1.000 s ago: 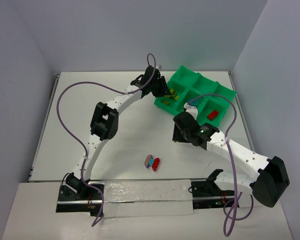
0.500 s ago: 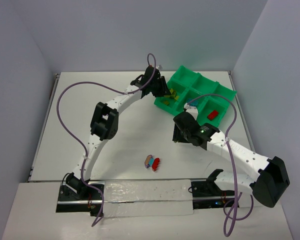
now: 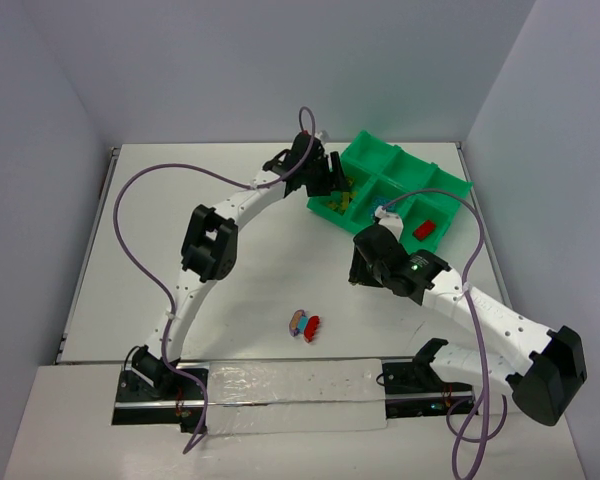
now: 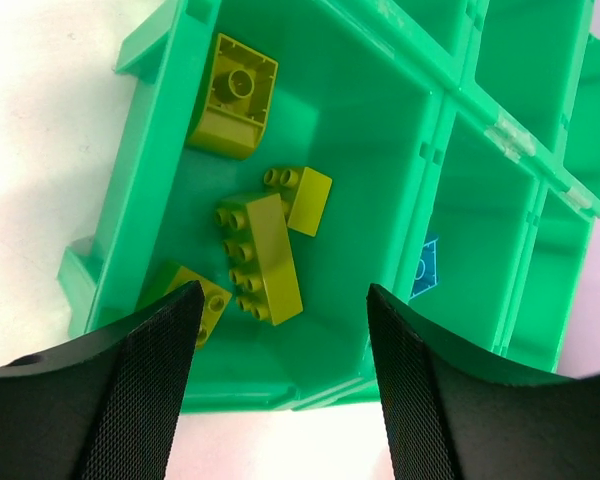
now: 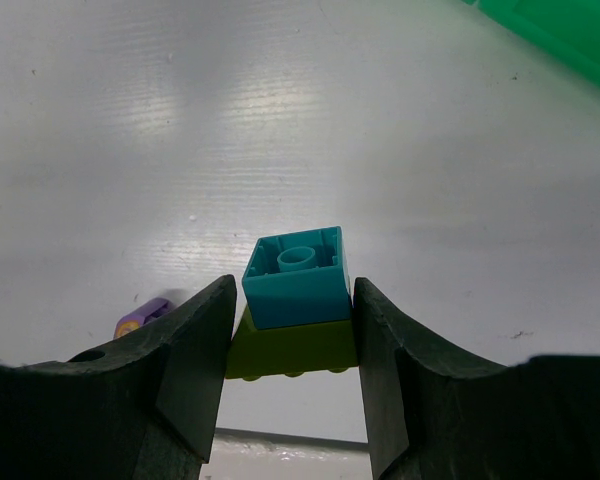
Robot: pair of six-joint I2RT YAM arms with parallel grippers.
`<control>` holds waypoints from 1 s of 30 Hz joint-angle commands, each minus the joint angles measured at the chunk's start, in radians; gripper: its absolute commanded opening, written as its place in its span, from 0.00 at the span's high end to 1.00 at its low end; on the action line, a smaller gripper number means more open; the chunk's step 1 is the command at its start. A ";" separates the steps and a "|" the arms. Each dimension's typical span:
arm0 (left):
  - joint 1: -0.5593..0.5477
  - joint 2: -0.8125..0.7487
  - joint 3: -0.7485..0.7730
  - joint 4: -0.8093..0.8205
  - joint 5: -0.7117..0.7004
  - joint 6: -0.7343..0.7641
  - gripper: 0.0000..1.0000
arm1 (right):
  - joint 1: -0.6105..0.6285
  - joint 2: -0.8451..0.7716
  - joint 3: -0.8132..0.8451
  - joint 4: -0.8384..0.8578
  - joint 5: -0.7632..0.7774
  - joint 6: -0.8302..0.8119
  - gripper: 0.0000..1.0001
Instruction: Sort the legos into containers by color
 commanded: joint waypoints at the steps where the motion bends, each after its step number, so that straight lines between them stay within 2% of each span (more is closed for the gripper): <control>1: 0.002 -0.147 0.053 -0.019 0.008 0.019 0.27 | -0.005 -0.017 0.060 -0.022 0.045 0.005 0.83; 5: 0.011 -0.284 -0.017 -0.055 -0.025 0.049 0.28 | -0.004 -0.017 0.075 -0.033 0.056 -0.002 0.83; 8: 0.051 -0.491 -0.172 -0.051 -0.045 0.056 0.30 | -0.005 -0.021 0.079 -0.030 0.053 0.000 0.82; 13: 0.142 -0.746 -0.501 -0.022 -0.056 0.057 0.30 | -0.003 -0.001 0.083 0.012 0.026 0.008 0.82; 16: 0.170 -0.864 -0.663 -0.031 -0.066 0.065 0.31 | -0.004 0.029 0.080 0.056 -0.009 0.026 0.84; 18: 0.173 -0.947 -0.828 -0.027 -0.076 0.073 0.31 | -0.003 0.070 0.084 0.093 -0.042 0.055 0.84; 19: 0.173 -0.981 -0.830 -0.020 -0.076 0.071 0.31 | -0.003 0.088 0.084 0.098 -0.043 0.055 0.85; 22: 0.174 -1.099 -1.056 0.034 -0.040 0.039 0.30 | -0.003 0.172 0.131 0.099 -0.084 0.080 0.85; 28: 0.174 -1.238 -1.270 0.149 0.068 -0.020 0.26 | -0.002 0.229 0.175 0.111 -0.107 0.081 0.85; 30: 0.173 -1.259 -1.336 0.224 0.150 -0.040 0.24 | -0.003 0.241 0.180 0.127 -0.124 0.081 0.85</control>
